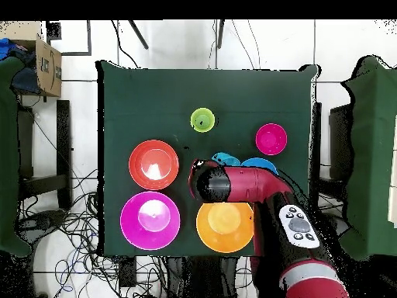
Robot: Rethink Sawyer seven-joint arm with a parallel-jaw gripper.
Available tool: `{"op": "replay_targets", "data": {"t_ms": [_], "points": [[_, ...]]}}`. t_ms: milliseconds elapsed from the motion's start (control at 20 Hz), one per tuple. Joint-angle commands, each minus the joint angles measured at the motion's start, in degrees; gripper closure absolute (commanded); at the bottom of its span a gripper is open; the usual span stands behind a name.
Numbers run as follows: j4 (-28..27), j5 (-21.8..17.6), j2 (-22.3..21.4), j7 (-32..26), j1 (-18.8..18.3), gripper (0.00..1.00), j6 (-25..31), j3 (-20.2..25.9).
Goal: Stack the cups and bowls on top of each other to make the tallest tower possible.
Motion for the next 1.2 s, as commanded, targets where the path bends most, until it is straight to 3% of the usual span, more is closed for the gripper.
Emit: {"op": "replay_targets", "data": {"t_ms": [50,400,750,1200], "points": [[0.8,6.3,-3.9,1.5,0.5,1.00,12.0,7.3],[-6.5,8.3,-3.7,1.0,3.4,1.00,20.9,5.7],[-17.4,7.0,-1.3,1.2,6.1,1.00,32.2,3.3],[-29.0,4.7,2.3,-0.9,6.8,1.00,38.0,3.6]]}}
